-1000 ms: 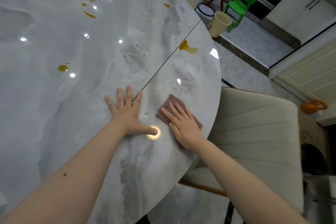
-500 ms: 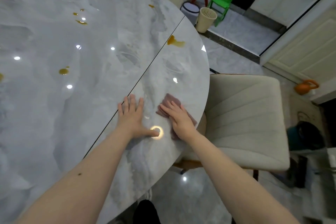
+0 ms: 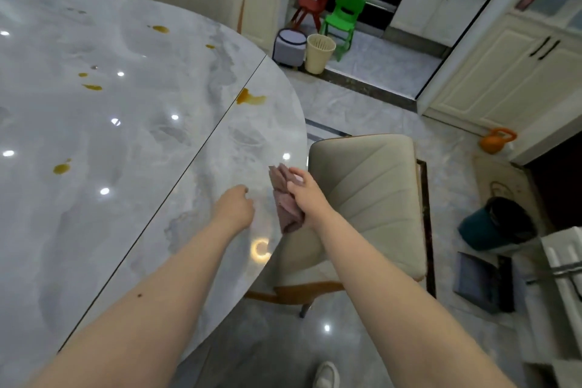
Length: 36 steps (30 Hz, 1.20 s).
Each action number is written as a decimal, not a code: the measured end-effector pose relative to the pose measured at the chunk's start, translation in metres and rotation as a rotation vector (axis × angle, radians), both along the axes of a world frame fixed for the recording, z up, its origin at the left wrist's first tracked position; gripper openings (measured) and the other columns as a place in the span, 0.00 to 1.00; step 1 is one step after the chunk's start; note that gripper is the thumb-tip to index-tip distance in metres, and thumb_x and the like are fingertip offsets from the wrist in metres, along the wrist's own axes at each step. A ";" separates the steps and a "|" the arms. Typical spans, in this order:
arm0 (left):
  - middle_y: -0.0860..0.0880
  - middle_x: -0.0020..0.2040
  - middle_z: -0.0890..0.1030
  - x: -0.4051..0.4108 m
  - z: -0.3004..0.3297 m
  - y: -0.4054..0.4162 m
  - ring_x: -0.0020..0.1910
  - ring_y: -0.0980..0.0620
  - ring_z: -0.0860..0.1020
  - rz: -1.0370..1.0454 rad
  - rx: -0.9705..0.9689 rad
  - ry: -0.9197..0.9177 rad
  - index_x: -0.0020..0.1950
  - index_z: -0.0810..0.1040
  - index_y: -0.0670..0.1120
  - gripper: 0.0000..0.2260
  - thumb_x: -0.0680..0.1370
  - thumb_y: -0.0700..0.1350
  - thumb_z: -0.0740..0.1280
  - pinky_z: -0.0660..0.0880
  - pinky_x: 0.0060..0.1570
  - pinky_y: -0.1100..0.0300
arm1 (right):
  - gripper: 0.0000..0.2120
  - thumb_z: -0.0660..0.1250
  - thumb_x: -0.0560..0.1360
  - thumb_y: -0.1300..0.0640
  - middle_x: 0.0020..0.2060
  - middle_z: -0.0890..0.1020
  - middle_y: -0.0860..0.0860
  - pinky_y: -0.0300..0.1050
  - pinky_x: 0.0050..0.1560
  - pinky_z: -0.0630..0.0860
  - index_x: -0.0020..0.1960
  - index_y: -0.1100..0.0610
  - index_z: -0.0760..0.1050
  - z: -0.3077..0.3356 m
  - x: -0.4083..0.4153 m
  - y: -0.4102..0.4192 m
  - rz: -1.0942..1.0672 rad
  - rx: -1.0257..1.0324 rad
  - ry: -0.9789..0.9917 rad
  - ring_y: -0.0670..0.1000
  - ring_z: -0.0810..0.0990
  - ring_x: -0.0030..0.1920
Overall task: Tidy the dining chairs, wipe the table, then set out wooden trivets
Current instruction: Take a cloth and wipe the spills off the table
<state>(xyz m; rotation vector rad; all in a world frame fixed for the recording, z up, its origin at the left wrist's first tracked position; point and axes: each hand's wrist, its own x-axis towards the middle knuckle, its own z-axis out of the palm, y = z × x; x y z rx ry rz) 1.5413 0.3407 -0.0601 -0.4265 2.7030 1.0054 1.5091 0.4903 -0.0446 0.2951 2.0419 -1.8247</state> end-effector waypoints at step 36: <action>0.42 0.48 0.80 -0.429 0.065 0.336 0.44 0.48 0.78 0.656 0.748 0.306 0.51 0.76 0.41 0.06 0.79 0.42 0.63 0.74 0.37 0.60 | 0.18 0.50 0.83 0.57 0.63 0.76 0.61 0.50 0.44 0.77 0.71 0.58 0.66 0.085 -0.421 0.300 -0.017 -0.468 -0.293 0.57 0.79 0.53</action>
